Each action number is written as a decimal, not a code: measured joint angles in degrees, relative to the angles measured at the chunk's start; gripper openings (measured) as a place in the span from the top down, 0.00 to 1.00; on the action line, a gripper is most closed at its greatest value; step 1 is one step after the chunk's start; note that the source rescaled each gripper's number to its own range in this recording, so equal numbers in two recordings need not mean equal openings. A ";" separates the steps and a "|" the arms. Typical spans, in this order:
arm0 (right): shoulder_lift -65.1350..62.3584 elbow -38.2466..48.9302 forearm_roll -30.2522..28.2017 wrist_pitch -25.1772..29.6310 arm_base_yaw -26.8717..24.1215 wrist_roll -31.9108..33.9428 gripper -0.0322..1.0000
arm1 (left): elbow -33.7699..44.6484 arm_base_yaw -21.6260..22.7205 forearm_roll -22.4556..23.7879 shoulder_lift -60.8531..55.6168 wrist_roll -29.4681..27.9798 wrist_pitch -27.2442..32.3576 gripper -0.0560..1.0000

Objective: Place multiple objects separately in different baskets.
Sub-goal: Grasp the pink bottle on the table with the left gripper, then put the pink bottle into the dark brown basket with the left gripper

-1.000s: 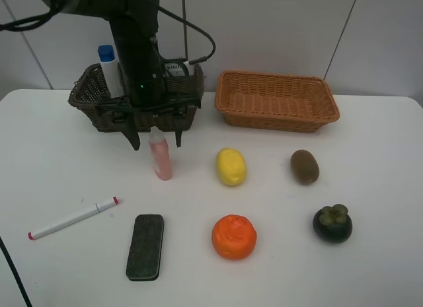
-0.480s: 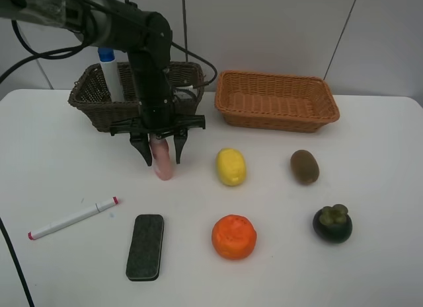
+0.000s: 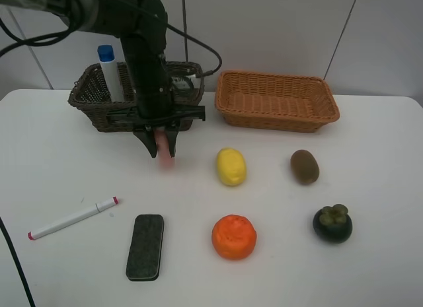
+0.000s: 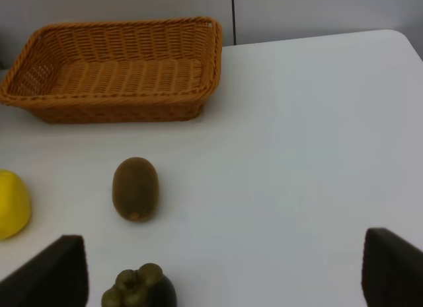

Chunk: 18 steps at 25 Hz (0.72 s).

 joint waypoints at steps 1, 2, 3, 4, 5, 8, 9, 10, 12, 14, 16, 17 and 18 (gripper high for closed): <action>0.00 0.00 0.00 0.00 0.00 0.00 0.02 | 0.00 0.00 -0.62 -1.83 0.83 0.00 0.71; 0.00 0.00 0.00 0.00 0.00 0.00 0.02 | 0.00 0.00 -1.15 -3.73 1.83 0.07 0.71; 0.00 0.00 0.00 0.00 0.00 0.00 0.02 | 0.00 0.00 -1.48 -5.53 2.92 0.12 0.71; 0.00 0.00 0.00 0.00 0.00 0.00 0.02 | 0.00 0.16 -1.65 -6.95 3.92 0.18 0.71; 0.00 0.00 0.00 0.00 0.00 0.00 0.02 | 0.00 0.38 -1.88 -8.46 5.25 0.36 0.71; 0.00 0.00 0.00 0.00 0.00 0.00 0.02 | -1.17 2.34 -2.08 -10.65 8.53 1.15 0.71; 0.00 0.00 0.00 0.00 0.00 0.00 0.02 | -2.20 3.51 -2.08 -10.64 9.41 1.15 0.71; 0.00 0.00 0.00 0.00 0.00 0.00 0.02 | -3.15 4.61 -2.03 -10.57 10.10 0.71 0.71; 0.00 0.00 0.00 0.00 0.00 0.00 0.02 | -5.58 7.63 -1.84 -10.02 10.73 -1.90 0.71; 0.00 0.00 0.00 0.00 0.00 0.00 0.02 | -7.73 10.21 -1.84 -8.86 11.15 -5.74 0.71; 0.00 0.00 0.00 0.00 0.00 0.00 0.02 | -9.55 12.54 -1.82 -6.97 11.80 -10.20 0.71; 0.00 0.00 0.00 0.00 0.00 0.00 0.02 | -10.24 13.36 -1.69 -5.59 12.53 -11.91 0.71; 0.00 0.00 0.00 0.00 0.00 0.00 0.02 | -11.02 13.77 -1.55 -4.34 13.44 -13.96 0.71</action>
